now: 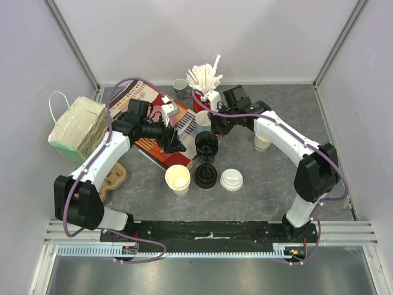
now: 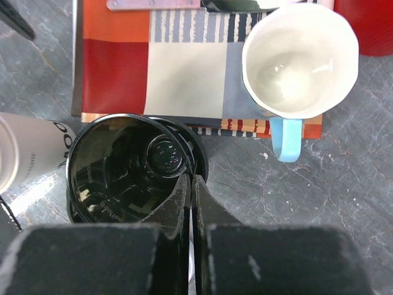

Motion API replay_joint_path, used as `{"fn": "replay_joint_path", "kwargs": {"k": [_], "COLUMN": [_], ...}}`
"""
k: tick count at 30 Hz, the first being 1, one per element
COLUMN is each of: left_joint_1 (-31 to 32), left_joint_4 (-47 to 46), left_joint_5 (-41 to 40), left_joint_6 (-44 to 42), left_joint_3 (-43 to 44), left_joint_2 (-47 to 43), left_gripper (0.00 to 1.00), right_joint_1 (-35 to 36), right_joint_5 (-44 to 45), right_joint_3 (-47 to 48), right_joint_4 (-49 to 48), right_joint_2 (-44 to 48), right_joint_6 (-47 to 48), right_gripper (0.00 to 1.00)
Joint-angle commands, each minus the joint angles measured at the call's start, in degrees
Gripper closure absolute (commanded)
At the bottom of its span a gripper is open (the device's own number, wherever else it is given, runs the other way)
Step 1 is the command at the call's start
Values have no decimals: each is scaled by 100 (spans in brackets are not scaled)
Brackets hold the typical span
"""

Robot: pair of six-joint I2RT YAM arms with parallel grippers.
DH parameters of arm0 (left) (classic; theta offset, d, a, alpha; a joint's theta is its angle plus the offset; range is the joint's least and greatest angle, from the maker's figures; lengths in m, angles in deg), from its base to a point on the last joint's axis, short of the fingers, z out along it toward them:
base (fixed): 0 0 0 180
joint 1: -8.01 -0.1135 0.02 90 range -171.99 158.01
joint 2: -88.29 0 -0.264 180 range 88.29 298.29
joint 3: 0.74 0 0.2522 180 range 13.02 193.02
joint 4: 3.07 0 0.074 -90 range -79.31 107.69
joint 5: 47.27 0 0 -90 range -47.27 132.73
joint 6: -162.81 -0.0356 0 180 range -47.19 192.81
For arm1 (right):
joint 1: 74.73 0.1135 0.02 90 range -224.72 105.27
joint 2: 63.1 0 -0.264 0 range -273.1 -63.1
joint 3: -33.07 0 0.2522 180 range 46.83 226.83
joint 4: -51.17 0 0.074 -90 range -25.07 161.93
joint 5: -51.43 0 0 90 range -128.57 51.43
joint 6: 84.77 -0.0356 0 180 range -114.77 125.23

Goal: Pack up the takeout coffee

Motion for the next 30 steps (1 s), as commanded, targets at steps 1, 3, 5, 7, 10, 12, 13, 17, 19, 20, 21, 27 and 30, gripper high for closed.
{"fn": "replay_joint_path", "kwargs": {"k": [1,3,5,7,10,12,13,17,19,20,21,27,30], "left_joint_1": [3,3,3,3,3,12,3,3,12,12,3,3,3], "left_joint_4": [-208,-208,-190,-182,-129,-102,-68,-50,-50,-50,-50,-50,-32], "left_joint_5": [-67,-102,-146,-199,-243,-287,-296,-427,-515,-550,-594,-831,-937], "left_joint_6": [105,61,8,-27,-62,-88,-89,-159,-185,-203,-203,-212,-220], "left_joint_3": [218,209,192,183,183,183,183,183,157,148,122,-45,-98], "left_joint_2": [-364,-470,-558,-584,-602,-602,-619,-690,-760,-786,-804,-945,-1006], "left_gripper": [16,15,14,14,14,13,13,13,13,13,13,12,12], "right_joint_1": [26,18,9,9,-9,-61,-88,-254,-465,-579,-806,-1467,-1477], "right_joint_5": [-245,-184,-157,-184,-87,18,53,457,781,922,1063,1469,1355], "right_joint_3": [289,386,456,474,579,641,658,676,615,562,475,-922,-1564], "right_joint_4": [-158,-105,-96,-70,44,106,115,176,176,167,176,-78,-306], "right_joint_2": [495,618,723,811,864,925,1021,1364,1653,1760,1865,2569,2578], "right_joint_6": [-207,-251,-295,-304,-339,-383,-409,-646,-883,-971,-1120,-1543,-1727], "right_gripper": [100,100,100,100,100,100,100,100,100,100,100,100,100]}}
